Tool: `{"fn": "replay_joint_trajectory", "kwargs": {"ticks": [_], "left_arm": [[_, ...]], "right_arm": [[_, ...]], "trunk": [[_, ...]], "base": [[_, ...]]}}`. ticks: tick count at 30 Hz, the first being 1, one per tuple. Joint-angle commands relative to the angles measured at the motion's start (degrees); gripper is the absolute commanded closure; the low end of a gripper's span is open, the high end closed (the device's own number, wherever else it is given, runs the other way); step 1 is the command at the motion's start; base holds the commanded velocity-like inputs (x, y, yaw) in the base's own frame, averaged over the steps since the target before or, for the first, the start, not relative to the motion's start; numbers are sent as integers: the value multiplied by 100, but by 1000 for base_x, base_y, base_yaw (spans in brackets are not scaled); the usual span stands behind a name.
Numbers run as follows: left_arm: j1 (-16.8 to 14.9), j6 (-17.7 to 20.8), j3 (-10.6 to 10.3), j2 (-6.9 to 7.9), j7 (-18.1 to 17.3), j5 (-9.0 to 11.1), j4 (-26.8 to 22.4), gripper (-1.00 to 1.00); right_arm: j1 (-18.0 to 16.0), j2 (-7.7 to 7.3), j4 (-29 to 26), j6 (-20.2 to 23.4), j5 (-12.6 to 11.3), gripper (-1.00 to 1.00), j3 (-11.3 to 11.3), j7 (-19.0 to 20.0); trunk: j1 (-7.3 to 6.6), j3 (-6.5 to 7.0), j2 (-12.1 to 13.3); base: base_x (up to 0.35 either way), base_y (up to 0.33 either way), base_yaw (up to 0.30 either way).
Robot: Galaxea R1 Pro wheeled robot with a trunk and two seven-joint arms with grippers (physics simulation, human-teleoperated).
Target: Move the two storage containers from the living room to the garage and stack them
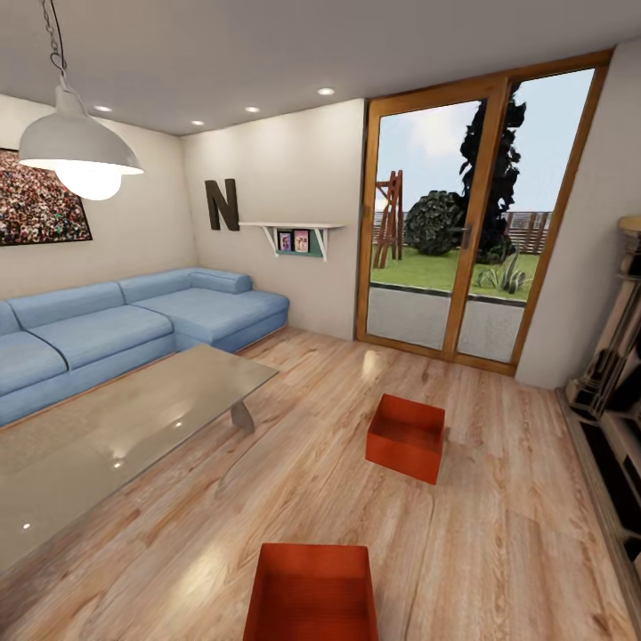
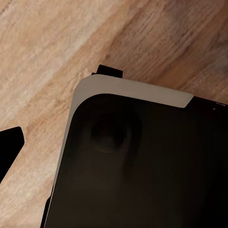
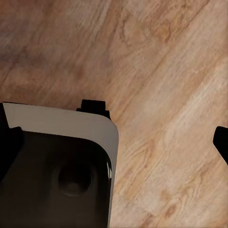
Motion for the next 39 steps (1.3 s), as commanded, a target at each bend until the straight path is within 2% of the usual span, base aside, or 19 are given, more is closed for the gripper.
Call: {"fn": "replay_joint_trajectory", "kwargs": {"ticks": [1,13,34,39], "left_arm": [[-2,-13,2,0,5,22,0,-100],[-2,-13,2,0,5,22,0,-100],[-2,-13,2,0,5,22,0,-100],[-2,-13,2,0,5,22,0,-100]], "right_arm": [[-7,0,15,-28,44,-100,19,-22],[-7,-8,15,-24,37,-100,12,-22],[-7,6,15,-60,34,-100,5,-18],[-7,9,15,-60,33,-100,2,-13]], "trunk": [[0,-6,-3],[0,-6,-3],[0,-6,-3],[0,-6,-3]], "base": [[0,0,0],[0,1,0],[0,70,-1],[0,4,-148]]}}
